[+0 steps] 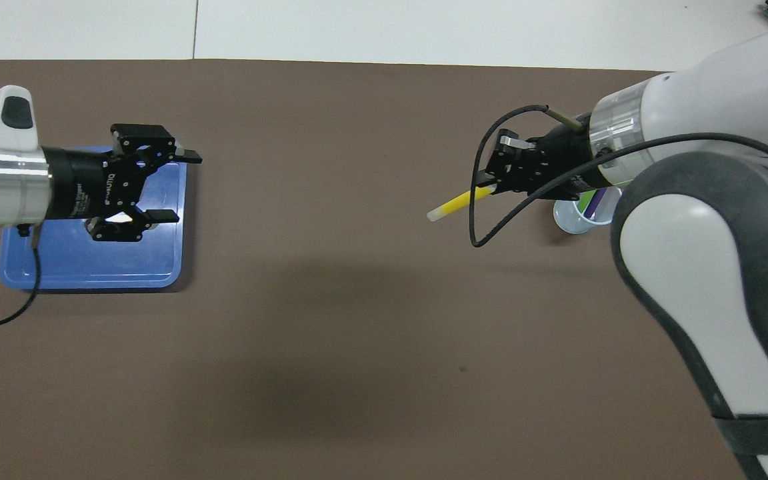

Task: Right arm passes pens to left for tray arrangement
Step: 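Carry the yellow pen toward the left gripper while the left gripper approaches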

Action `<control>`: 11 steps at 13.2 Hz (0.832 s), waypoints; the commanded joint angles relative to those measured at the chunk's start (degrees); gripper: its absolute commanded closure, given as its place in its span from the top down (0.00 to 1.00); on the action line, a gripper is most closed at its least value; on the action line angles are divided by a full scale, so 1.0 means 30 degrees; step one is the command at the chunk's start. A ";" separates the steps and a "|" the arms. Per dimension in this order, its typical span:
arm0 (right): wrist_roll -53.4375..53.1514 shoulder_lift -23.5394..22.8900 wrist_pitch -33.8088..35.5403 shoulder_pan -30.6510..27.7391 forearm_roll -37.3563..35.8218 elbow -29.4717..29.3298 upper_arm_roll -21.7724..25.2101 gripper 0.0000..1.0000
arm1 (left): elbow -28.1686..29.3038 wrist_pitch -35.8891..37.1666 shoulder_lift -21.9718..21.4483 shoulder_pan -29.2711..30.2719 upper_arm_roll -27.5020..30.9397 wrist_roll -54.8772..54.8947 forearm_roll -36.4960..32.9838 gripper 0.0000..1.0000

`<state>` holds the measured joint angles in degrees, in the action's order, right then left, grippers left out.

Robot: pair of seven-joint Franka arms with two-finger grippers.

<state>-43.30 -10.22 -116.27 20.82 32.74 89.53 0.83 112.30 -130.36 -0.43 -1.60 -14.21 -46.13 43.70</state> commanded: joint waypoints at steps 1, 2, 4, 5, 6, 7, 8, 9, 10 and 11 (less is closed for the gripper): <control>-0.1909 0.0068 -0.1639 0.0528 0.0863 0.0507 -0.0013 0.00 | 0.1150 -0.2916 -0.0328 -0.1688 0.0256 -0.1228 0.2002 1.00; -0.2263 0.0067 -0.1934 0.0763 0.0893 0.0594 -0.0013 0.00 | 0.0917 -0.2633 -0.0239 -0.1692 0.0256 -0.1351 0.3176 1.00; -0.3696 -0.0020 -0.2813 0.1464 0.0922 0.0712 -0.0013 0.00 | 0.0624 -0.1700 -0.0063 -0.1634 0.0227 -0.1557 0.3568 1.00; -0.4166 -0.0166 -0.3135 0.1730 0.1009 0.0712 -0.0013 0.00 | 0.0419 -0.1026 -0.0062 -0.1518 0.0227 -0.1935 0.4236 1.00; -0.4954 -0.0283 -0.3603 0.1994 0.1532 0.0712 -0.0013 0.00 | 0.0417 -0.0932 -0.0091 -0.1546 0.0227 -0.2983 0.5113 1.00; -0.5397 -0.0400 -0.4042 0.2286 0.1827 0.0712 -0.0013 0.00 | 0.0301 -0.0960 -0.0063 -0.1633 0.0227 -0.4414 0.6166 0.99; -0.5894 -0.0431 -0.4337 0.2376 0.2004 0.0712 -0.0013 0.00 | 0.0213 -0.0815 -0.0062 -0.1663 0.0227 -0.5125 0.6728 1.00; -0.6334 -0.0460 -0.4746 0.2609 0.2093 0.0712 -0.0013 0.00 | 0.0299 -0.0611 -0.0120 -0.1692 0.0227 -0.5248 0.6762 1.00; -0.6658 -0.0518 -0.5185 0.2757 0.2239 0.0712 -0.0013 0.00 | 0.0387 -0.0464 -0.0179 -0.1750 0.0227 -0.5539 0.6762 0.99; -0.6661 -0.0519 -0.5276 0.2874 0.2241 0.0712 -0.0013 0.00 | 0.0504 -0.0404 -0.0267 -0.1925 0.0198 -0.5687 0.6762 0.99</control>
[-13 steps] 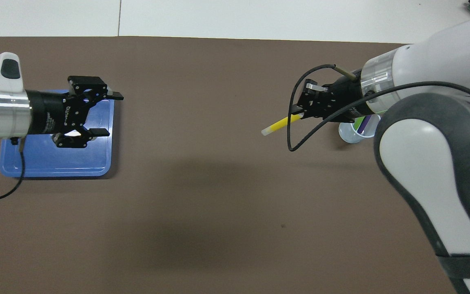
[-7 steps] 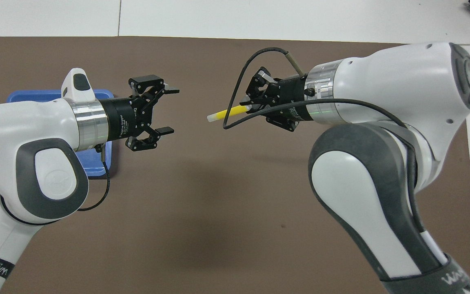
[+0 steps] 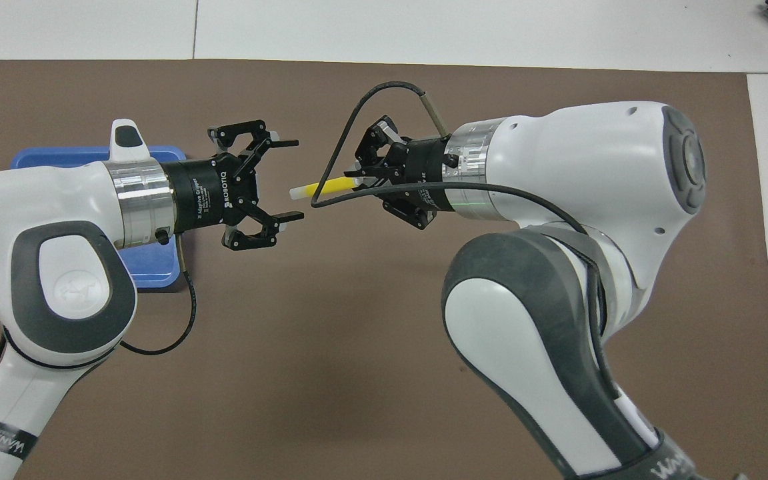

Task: Right arm passes pens to left for tray arrangement
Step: 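Carry the yellow pen toward the left gripper while the left gripper approaches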

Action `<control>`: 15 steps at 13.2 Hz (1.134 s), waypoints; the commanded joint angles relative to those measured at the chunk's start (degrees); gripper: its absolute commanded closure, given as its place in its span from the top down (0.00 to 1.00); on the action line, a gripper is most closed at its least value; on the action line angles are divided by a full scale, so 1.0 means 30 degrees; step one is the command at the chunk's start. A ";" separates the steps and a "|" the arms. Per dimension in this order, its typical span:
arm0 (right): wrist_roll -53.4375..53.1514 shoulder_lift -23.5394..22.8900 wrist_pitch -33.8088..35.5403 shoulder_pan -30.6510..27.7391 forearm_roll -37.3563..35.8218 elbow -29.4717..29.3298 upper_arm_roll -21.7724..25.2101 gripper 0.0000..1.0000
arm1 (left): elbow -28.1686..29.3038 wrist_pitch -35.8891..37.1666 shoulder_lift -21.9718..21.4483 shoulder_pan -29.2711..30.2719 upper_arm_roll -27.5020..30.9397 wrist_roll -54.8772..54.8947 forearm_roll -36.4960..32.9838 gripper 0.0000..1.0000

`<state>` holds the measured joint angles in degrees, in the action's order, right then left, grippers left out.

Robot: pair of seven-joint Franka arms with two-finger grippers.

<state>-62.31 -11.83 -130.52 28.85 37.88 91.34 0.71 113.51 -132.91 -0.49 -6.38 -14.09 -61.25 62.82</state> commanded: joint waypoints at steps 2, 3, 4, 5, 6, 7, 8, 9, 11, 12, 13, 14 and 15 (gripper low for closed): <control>-0.0324 0.0019 -0.0528 0.0197 0.0528 0.0140 0.0027 0.00 | 0.0395 0.0330 -0.0335 -0.0568 0.0128 -0.1028 0.0387 0.85; -0.0324 0.0019 -0.0528 0.0197 0.0528 0.0112 0.0027 0.00 | 0.0454 0.0155 -0.0364 -0.0801 0.0157 -0.1030 0.0387 0.72; -0.0324 0.0019 -0.0528 0.0168 0.0528 0.0111 0.0027 0.00 | 0.0455 0.0095 -0.0335 -0.0804 0.0157 -0.1001 0.0358 0.63; -0.0324 0.0019 -0.0528 0.0168 0.0528 0.0111 0.0027 0.00 | 0.0484 0.0152 -0.0335 -0.0717 0.0157 -0.1030 0.0357 0.55; -0.0324 0.0019 -0.0528 0.0168 0.0528 0.0111 0.0027 0.00 | 0.0484 0.0269 -0.0335 -0.0600 0.0157 -0.1030 0.0328 0.48; -0.0324 0.0019 -0.0528 0.0168 0.0528 0.0140 0.0027 0.00 | 0.0455 0.0299 -0.0364 -0.0540 0.0186 -0.1030 0.0328 0.43; -0.0324 0.0019 -0.0528 0.0168 0.0528 0.0141 0.0027 0.00 | 0.0455 0.0444 -0.0364 -0.0482 0.0216 -0.1059 0.0270 0.43; -0.0324 0.0019 -0.0528 0.0168 0.0528 0.0141 0.0027 0.00 | 0.0484 0.0475 -0.0364 -0.0191 0.0245 -0.1059 0.0241 0.44; -0.0324 0.0019 -0.0499 0.0168 0.0528 0.0112 0.0027 0.00 | 0.0455 0.0476 -0.0364 -0.0129 0.0216 -0.1059 0.0211 0.44; -0.0295 0.0019 -0.0498 0.0168 0.0528 0.0140 0.0027 0.00 | 0.0455 0.0504 -0.0364 -0.0072 0.0216 -0.1059 0.0211 0.38; -0.0295 0.0019 -0.0498 0.0168 0.0528 0.0112 0.0027 0.00 | 0.0455 0.0766 -0.0393 -0.0042 0.0245 -0.1059 0.0182 0.28; -0.0266 0.0019 -0.0498 0.0139 0.0528 0.0140 0.0027 0.00 | 0.0426 0.0710 -0.0365 -0.0071 0.0245 -0.0885 0.0095 0.05; -0.0236 0.0019 -0.0440 0.0139 0.0528 0.0141 0.0027 0.00 | 0.0397 0.0594 -0.0364 -0.0245 0.0245 -0.0855 -0.0109 0.00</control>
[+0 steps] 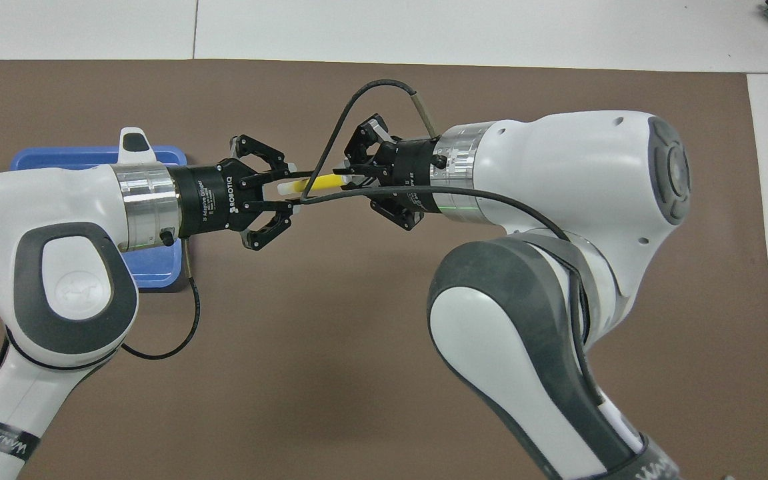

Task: Right arm passes pens to left for tray arrangement
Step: 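Close the left gripper on the yellow pen and open the right gripper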

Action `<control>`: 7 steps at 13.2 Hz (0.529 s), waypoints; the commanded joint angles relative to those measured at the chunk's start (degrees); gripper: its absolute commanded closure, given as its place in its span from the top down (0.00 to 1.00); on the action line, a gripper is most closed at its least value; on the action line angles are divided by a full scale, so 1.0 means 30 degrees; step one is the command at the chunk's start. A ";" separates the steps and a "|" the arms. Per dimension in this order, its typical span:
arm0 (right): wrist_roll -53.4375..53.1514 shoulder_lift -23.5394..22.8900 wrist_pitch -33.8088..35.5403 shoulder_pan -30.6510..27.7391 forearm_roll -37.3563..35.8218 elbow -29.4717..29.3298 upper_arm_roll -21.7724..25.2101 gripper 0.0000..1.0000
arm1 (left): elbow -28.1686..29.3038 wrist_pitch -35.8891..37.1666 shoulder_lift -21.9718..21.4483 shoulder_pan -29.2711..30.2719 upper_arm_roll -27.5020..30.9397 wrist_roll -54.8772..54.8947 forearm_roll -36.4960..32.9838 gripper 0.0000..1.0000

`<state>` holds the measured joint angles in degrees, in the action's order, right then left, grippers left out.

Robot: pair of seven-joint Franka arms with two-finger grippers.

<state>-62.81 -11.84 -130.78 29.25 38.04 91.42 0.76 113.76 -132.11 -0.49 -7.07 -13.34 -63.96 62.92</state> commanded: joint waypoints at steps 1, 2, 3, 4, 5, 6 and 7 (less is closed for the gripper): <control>-0.0042 0.0021 -0.0323 0.0007 0.0476 0.0113 0.0010 0.00 | 0.0224 0.0327 -0.0335 -0.0045 -0.0005 0.0050 -0.0375 0.00; -0.0041 0.0021 -0.0323 -0.0022 0.0476 0.0113 0.0010 0.00 | 0.0223 0.0385 -0.0335 0.0071 -0.0034 0.0021 -0.0406 0.00; -0.0041 0.0021 -0.0323 -0.0051 0.0476 0.0113 0.0010 0.00 | 0.0223 0.0589 -0.0335 0.0159 -0.0035 0.0050 -0.0407 0.00; -0.0070 0.0021 -0.0294 -0.0080 0.0476 0.0113 0.0010 0.00 | 0.0194 0.0649 -0.0335 0.0160 -0.0035 0.0021 -0.0407 0.00; -0.0071 0.0021 -0.0206 -0.0109 0.0476 0.0113 0.0010 0.00 | 0.0194 0.0621 -0.0335 0.0189 -0.0006 0.0021 -0.0407 0.00; -0.0100 0.0021 -0.0177 -0.0110 0.0476 0.0113 0.0010 0.43 | 0.0223 0.0620 -0.0335 0.0189 -0.0005 0.0021 -0.0465 0.00; -0.0129 0.0021 -0.0176 -0.0110 0.0476 0.0113 0.0039 0.99 | 0.0194 0.0765 -0.0335 0.0218 -0.0005 0.0021 -0.1074 0.00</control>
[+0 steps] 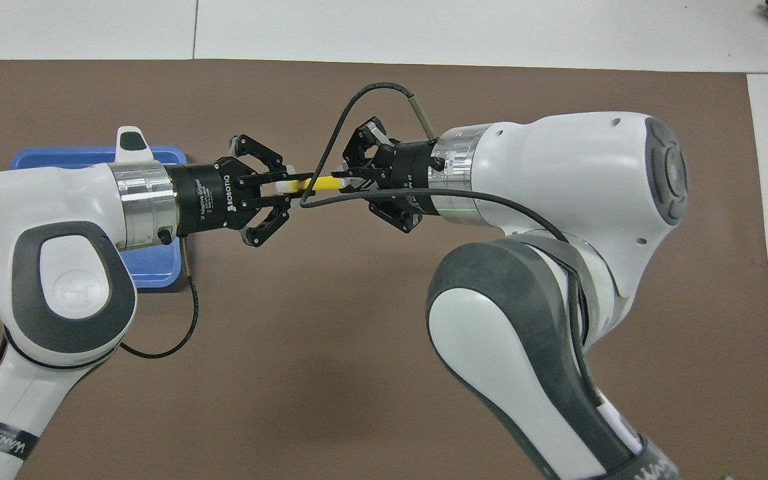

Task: Right arm passes pens to left for tray arrangement
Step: 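Close the left gripper on the yellow pen and open the right gripper, then lower the yellow pen into the tray while the right gripper returns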

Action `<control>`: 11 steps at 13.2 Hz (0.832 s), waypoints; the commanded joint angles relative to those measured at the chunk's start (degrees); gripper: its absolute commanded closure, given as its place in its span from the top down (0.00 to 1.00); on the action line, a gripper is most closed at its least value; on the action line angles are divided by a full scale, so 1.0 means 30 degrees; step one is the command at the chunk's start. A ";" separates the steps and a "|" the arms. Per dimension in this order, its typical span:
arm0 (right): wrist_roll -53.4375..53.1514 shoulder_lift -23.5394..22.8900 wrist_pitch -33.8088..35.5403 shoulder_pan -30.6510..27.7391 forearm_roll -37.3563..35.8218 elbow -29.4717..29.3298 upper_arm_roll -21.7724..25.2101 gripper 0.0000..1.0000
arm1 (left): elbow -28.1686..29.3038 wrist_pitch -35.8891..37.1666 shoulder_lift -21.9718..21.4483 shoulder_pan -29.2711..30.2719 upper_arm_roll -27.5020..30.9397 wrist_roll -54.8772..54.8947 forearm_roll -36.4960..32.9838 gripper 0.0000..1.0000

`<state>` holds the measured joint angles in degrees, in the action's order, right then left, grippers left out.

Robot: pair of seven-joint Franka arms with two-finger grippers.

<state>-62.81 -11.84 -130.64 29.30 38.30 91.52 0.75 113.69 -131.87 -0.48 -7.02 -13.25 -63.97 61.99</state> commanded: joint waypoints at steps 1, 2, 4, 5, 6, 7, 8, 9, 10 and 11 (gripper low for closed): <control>-0.0098 0.0021 -0.0194 -0.0129 0.0388 0.0079 0.0043 1.00 | 0.0131 0.1294 -0.0337 0.0434 -0.0035 0.0082 -0.2250 0.00; -0.0098 0.0050 -0.0164 -0.0129 0.0359 0.0079 0.0043 1.00 | 0.0130 0.1938 -0.0337 0.0871 -0.0035 0.0141 -0.3222 0.00; 0.0222 0.0079 0.0301 -0.0187 0.0010 0.0109 0.0072 1.00 | 0.0129 0.2908 -0.0366 0.0905 -0.0035 0.0549 -0.5678 0.00; 0.0950 0.0109 0.1059 -0.0274 -0.0775 0.0138 0.0130 1.00 | 0.0188 0.2853 -0.0366 0.0731 -0.0035 0.0580 -0.6447 0.00; 0.2581 0.0196 0.2139 -0.0623 -0.2292 0.0167 0.0131 1.00 | 0.0304 0.2882 -0.0395 0.0671 -0.0064 0.1074 -0.6687 0.00; 0.3990 0.0255 0.2991 -0.1033 -0.3148 0.0167 0.0131 1.00 | 0.0596 0.2940 -0.0598 0.0525 -0.0123 0.2703 -0.6689 0.00; 0.5425 0.0284 0.3609 -0.1414 -0.3330 0.0196 0.0131 1.00 | 0.1324 0.2883 -0.0949 0.0379 -0.0094 0.5272 -0.6689 0.00; 0.6832 0.0314 0.3876 -0.1911 -0.3419 0.0225 0.0160 1.00 | 0.1853 0.2853 -0.1242 0.0377 -0.0094 0.7328 -0.6660 0.00; 0.8267 0.0314 0.4024 -0.2409 -0.4029 0.0284 0.0160 1.00 | 0.2003 0.2882 -0.1303 0.0406 -0.0094 0.7580 -0.6660 0.00; 0.9644 0.0314 0.4286 -0.2849 -0.4876 0.0342 0.0131 1.00 | 0.1976 0.3114 -0.1304 0.0581 -0.0036 0.7757 -0.6892 0.00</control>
<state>-40.34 -11.81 -119.14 23.06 26.93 91.56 1.65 117.21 -123.58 -1.82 -5.55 -13.99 -43.55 42.74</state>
